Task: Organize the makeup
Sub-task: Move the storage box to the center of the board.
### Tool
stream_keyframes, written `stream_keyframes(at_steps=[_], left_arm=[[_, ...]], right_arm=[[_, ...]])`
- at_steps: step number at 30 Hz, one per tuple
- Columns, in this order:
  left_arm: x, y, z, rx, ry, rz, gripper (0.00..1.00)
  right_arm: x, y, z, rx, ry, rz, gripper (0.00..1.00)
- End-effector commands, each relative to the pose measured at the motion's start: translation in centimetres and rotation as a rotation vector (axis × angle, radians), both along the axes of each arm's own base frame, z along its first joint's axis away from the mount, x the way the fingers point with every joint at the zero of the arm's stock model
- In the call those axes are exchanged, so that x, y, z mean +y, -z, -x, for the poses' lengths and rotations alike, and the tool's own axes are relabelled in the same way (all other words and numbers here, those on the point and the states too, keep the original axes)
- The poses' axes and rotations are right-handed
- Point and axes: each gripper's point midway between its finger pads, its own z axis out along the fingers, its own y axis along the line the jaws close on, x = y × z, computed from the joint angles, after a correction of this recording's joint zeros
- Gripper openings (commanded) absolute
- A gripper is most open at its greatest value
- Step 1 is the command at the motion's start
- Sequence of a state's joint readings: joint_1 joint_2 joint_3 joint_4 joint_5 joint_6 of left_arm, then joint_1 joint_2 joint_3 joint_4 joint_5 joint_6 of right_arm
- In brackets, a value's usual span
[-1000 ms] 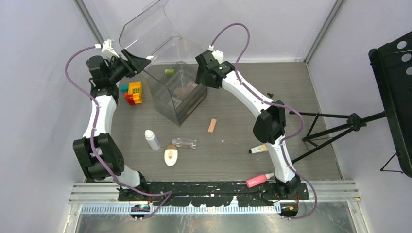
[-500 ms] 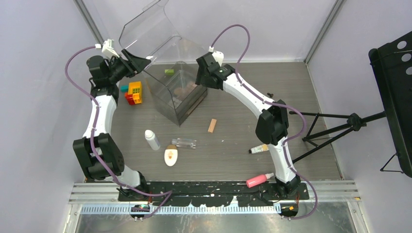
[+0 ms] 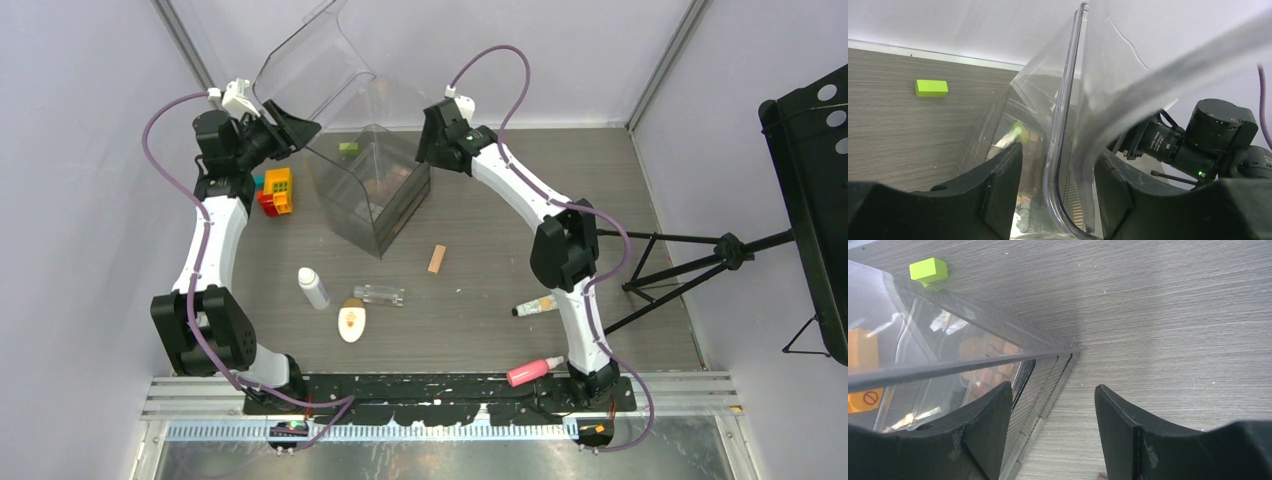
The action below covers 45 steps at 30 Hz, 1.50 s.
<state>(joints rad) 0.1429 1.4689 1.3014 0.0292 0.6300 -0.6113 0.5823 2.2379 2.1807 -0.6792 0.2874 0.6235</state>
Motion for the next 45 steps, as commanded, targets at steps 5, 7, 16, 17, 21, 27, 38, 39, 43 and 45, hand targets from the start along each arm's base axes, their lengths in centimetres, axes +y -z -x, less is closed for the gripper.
stream_keyframes(at_steps=[5,7,16,17,21,27,38,39,43,45], left_arm=[[-0.1,2.3,0.8,0.100,-0.009,-0.007,0.53],[0.0,2.2,0.7,0.103,-0.010,-0.009,0.53],[0.2,2.7,0.5,0.126,-0.022,-0.010,0.51],[0.2,2.7,0.5,0.127,-0.023,-0.008,0.51],[0.2,2.8,0.5,0.131,-0.024,-0.007,0.51],[0.2,2.9,0.4,0.133,-0.025,-0.008,0.51],[0.5,3.6,0.2,0.159,-0.042,-0.008,0.47],[0.6,3.7,0.1,0.163,-0.044,-0.009,0.46],[0.6,3.9,0.0,0.172,-0.047,-0.011,0.41],[0.7,4.0,0.0,0.176,-0.051,-0.013,0.40]], right_arm=[[-1.1,-6.7,3.4,-0.082,-0.035,-0.088,0.65],[-1.1,-6.7,4.3,-0.058,-0.019,-0.124,0.66],[-0.9,-4.4,6.7,-0.007,0.087,-0.172,0.66],[-0.3,-4.4,7.1,-0.009,0.083,-0.184,0.66],[2.4,-4.9,7.9,-0.047,0.082,-0.196,0.66],[4.8,-5.6,7.8,-0.059,0.094,-0.237,0.66],[6.2,0.2,7.7,0.114,0.068,-0.046,0.66],[6.4,0.8,7.7,0.128,0.062,-0.039,0.66],[6.1,1.8,7.8,0.141,0.065,-0.007,0.66],[5.3,1.6,7.9,0.128,0.078,0.023,0.66]])
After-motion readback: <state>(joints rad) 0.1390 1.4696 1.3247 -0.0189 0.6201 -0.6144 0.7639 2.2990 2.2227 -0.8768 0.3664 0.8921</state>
